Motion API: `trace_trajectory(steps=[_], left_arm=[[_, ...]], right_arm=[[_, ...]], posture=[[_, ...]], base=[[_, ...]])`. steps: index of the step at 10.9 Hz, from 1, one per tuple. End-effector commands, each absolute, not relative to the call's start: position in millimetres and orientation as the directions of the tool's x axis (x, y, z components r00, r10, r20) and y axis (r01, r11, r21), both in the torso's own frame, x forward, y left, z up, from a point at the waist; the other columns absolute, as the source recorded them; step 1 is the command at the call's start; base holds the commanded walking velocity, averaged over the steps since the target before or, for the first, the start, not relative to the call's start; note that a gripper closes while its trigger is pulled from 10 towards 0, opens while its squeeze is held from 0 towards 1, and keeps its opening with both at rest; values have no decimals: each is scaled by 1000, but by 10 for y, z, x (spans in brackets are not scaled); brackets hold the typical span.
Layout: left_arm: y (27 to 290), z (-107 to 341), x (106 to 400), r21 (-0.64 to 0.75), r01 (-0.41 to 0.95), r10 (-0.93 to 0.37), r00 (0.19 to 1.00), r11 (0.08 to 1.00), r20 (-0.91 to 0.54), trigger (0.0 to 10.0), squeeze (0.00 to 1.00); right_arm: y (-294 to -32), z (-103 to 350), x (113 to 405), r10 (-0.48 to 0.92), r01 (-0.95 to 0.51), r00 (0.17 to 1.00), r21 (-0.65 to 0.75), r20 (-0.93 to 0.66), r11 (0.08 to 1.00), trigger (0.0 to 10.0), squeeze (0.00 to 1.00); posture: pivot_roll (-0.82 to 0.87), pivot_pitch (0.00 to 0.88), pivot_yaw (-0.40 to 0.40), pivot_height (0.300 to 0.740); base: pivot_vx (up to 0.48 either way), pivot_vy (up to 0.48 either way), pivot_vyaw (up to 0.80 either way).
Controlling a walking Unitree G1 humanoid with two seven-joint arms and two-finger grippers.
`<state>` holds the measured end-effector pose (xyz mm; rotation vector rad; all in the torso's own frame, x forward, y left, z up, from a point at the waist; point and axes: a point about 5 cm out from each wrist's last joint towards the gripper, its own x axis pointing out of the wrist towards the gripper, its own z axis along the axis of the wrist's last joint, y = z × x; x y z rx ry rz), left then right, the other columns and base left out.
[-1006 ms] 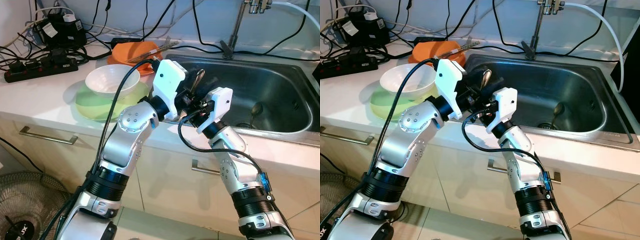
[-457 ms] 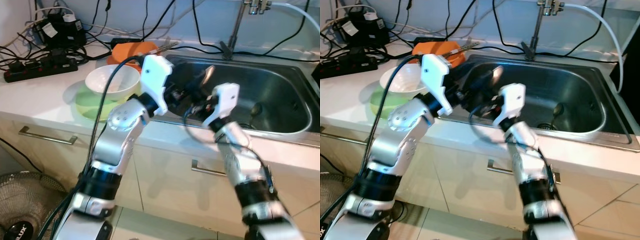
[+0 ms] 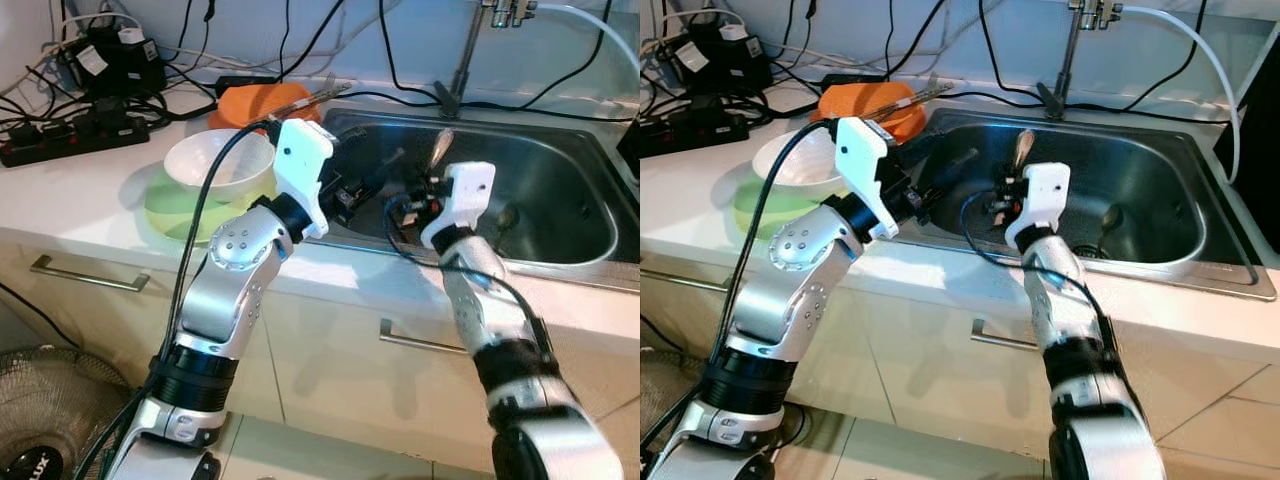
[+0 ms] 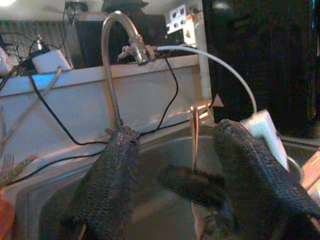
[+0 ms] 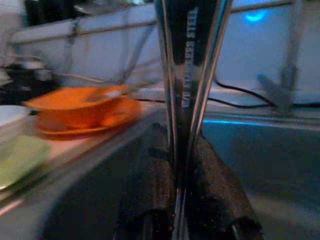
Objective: Kitchen organization
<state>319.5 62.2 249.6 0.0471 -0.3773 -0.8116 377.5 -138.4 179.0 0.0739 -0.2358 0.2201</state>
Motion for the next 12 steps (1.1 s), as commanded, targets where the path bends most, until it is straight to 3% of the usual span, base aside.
trace_trajectory(steps=[1, 6, 11, 12], left_arm=[[670, 2431, 3190, 184, 685, -706, 650, 705, 283, 10000, 0], [738, 1595, 3142, 203, 606, -612, 790, 769, -40, 10000, 0], [739, 1529, 3160, 171, 553, -554, 831, 815, -48, 10000, 0], [738, 1529, 3152, 168, 549, -550, 834, 819, -46, 10000, 0]], right_arm=[[-1490, 1848, 3828, 149, -164, 957, 40, 249, 986, 10000, 0], [-1635, 1740, 3972, 100, -99, 990, -11, 104, 995, 10000, 0], [-1645, 1507, 3945, 107, -108, 994, -32, -19, 994, 10000, 0], [-1651, 1493, 3941, 108, -108, 994, -15, -24, 994, 10000, 259]], posture=[[172, 14, 13, 740], [195, 18, -3, 740], [214, 46, -10, 740], [214, 51, -10, 740]], base=[[0, 0, 0], [0, 0, 0], [0, 0, 0], [0, 0, 0]])
